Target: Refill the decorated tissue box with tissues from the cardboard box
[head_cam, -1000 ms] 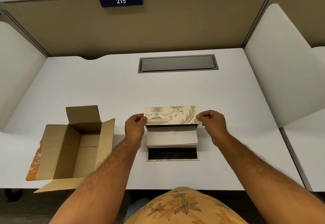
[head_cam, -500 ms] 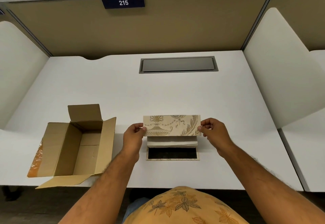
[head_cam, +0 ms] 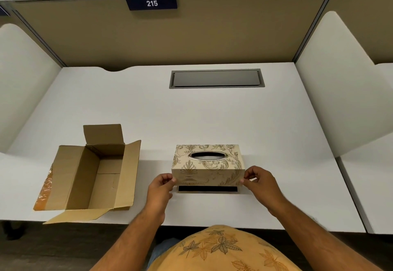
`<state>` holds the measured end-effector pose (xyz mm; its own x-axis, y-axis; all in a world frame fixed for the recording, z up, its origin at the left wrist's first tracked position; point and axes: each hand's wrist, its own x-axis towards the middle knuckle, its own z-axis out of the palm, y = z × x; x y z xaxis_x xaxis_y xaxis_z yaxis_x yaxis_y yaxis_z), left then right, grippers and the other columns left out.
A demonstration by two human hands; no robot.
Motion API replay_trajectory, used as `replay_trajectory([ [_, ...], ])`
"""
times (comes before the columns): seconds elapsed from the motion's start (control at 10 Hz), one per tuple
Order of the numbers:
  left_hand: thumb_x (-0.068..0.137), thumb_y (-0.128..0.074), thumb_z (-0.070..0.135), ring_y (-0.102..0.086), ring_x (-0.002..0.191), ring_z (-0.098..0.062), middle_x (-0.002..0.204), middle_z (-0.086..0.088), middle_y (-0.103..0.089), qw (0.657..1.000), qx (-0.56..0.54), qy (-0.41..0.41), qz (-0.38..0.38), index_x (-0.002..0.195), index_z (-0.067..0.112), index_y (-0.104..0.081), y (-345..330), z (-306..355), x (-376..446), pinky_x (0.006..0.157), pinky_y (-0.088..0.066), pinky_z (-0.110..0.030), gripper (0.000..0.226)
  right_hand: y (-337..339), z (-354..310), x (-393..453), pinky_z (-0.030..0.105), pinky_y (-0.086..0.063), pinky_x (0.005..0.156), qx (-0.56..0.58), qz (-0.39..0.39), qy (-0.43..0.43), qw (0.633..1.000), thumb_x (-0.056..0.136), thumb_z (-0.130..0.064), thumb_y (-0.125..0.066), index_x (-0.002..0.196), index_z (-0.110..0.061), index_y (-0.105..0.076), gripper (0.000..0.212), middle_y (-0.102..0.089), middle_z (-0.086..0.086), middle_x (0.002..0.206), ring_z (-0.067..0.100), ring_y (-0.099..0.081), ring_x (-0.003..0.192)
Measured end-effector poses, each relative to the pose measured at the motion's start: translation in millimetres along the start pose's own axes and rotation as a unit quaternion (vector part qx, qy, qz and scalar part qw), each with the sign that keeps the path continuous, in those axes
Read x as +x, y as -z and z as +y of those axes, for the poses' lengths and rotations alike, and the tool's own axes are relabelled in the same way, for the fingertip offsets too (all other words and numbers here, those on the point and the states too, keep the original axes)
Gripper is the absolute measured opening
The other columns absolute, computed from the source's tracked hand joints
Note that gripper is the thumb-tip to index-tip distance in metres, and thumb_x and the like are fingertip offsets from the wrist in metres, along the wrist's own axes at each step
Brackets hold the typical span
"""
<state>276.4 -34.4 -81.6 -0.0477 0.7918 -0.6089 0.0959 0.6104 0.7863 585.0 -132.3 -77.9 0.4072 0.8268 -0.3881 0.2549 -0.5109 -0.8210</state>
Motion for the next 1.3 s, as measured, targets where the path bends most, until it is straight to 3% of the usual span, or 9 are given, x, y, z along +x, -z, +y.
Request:
replay_trajectory([
  [0.3,0.094,-0.058,-0.012,-0.069,0.098,-0.028,0.110,-0.018,-0.075,0.998,0.034,0.047,-0.017,0.107,0.003,-0.070,3.7,-19.8,7.8,0.087,-0.061,-0.041,0.023,-10.3,24.2,-4.3,0.022,-0.043,0.059,-0.120,-0.018,0.008,0.993,0.082,-0.006,-0.084,0.070,-0.026,-0.064,0.031,-0.073,-0.007,0.082,0.013,-0.068,0.074],
  [0.5,0.094,-0.061,-0.008,-0.069,0.093,-0.025,0.107,-0.019,-0.073,0.996,0.062,0.060,-0.013,0.104,0.002,-0.068,3.6,-25.3,9.7,0.090,-0.062,-0.040,0.016,-17.3,31.9,-3.2,0.025,-0.045,0.056,-0.167,-0.015,0.019,0.986,0.084,-0.002,-0.078,0.063,-0.028,-0.053,0.042,-0.073,-0.004,0.080,0.019,-0.070,0.078],
  [0.8,0.095,-0.063,-0.006,-0.069,0.097,-0.026,0.106,-0.016,-0.073,0.996,0.064,0.058,-0.003,0.104,0.002,-0.068,2.4,-23.0,6.0,0.095,-0.062,-0.044,0.013,-18.8,32.2,-4.0,0.030,-0.049,0.061,-0.179,-0.010,0.021,0.984,0.085,-0.002,-0.077,0.066,-0.028,-0.053,0.039,-0.073,-0.002,0.082,0.019,-0.069,0.080],
  [1.1,0.094,-0.068,0.001,-0.067,0.097,-0.025,0.113,-0.017,-0.071,0.995,0.074,0.056,-0.020,0.106,0.007,-0.066,4.1,-20.0,-2.1,0.092,-0.062,-0.046,0.014,-15.5,21.9,-14.0,0.018,-0.042,0.063,-0.155,-0.011,0.022,0.988,0.082,-0.013,-0.084,0.085,-0.031,-0.067,0.025,-0.072,-0.014,0.087,0.005,-0.065,0.083],
  [1.2,0.093,-0.071,0.005,-0.065,0.106,-0.026,0.121,-0.014,-0.069,0.994,0.090,0.042,-0.046,0.114,0.011,-0.065,8.6,-18.1,-6.5,0.089,-0.060,-0.042,0.023,-17.0,19.2,-20.1,0.018,-0.043,0.064,-0.146,0.003,0.016,0.989,0.079,-0.019,-0.089,0.084,-0.031,-0.067,0.025,-0.073,-0.013,0.086,0.004,-0.066,0.082],
  [1.3,0.089,-0.076,0.007,-0.056,0.125,-0.027,0.141,-0.010,-0.058,0.986,0.153,0.004,-0.060,0.139,0.015,-0.055,14.2,-8.8,-13.6,0.096,-0.049,-0.035,0.055,-21.3,20.0,-30.9,0.021,-0.047,0.068,-0.108,0.044,0.010,0.993,0.075,-0.028,-0.094,0.089,-0.026,-0.069,0.028,-0.074,-0.010,0.085,0.007,-0.069,0.083],
])
